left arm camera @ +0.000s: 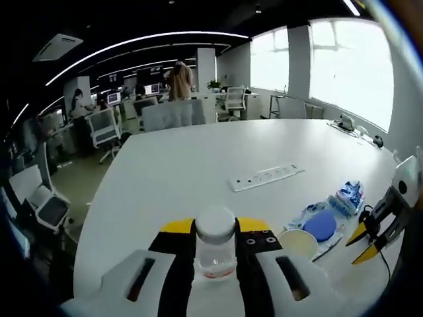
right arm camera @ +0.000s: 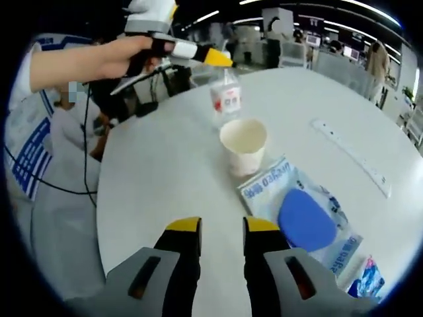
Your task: Arrange the tabletop items into an orderly group along one side of the table until the central work area is clear of visible clutter.
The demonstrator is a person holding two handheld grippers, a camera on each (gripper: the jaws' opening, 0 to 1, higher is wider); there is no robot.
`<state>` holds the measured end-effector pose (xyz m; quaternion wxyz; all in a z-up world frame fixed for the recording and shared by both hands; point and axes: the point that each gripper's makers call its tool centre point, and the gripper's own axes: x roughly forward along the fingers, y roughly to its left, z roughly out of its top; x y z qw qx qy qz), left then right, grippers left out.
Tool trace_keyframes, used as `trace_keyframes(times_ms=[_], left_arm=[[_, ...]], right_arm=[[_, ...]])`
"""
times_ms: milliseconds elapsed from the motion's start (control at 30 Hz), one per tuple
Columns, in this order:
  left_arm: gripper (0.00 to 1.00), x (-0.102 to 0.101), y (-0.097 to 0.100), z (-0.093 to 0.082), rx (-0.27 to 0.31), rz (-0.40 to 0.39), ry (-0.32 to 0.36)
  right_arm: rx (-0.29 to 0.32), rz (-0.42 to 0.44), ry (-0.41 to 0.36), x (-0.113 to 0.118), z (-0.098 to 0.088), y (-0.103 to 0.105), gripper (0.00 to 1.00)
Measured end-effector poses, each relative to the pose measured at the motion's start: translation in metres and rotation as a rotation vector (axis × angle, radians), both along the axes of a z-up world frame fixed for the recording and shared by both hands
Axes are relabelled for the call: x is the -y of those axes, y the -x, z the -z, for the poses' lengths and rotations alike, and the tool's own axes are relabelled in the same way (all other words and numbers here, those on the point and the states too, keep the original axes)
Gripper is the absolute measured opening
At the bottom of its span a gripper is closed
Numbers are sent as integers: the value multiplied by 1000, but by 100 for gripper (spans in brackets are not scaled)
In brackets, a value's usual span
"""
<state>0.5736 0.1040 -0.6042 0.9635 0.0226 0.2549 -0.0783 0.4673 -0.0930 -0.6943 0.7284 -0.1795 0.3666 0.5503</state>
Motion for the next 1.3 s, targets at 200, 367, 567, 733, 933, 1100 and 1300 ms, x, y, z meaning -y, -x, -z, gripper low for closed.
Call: trace_keyframes(times_ms=[200, 367, 567, 733, 933, 1100, 1300], left_arm=[[19, 0, 4, 1, -10, 0, -3], [19, 1, 2, -12, 20, -6, 31], [19, 9, 5, -15, 21, 11, 38], [19, 15, 8, -13, 7, 21, 43], [19, 21, 14, -12, -8, 33, 49], [19, 25, 18, -9, -18, 30, 55], [19, 29, 22, -6, -26, 25, 81]], right_arm=[[-9, 30, -14, 4, -1, -1, 22], [-19, 41, -14, 8, 2, 6, 22], [-35, 63, -26, 9, 4, 13, 22], [-52, 106, -50, 16, 4, 19, 22], [-72, 128, -48, 24, 10, 28, 23], [-82, 141, -52, 27, 10, 34, 23], [-86, 157, -58, 33, 10, 36, 23]])
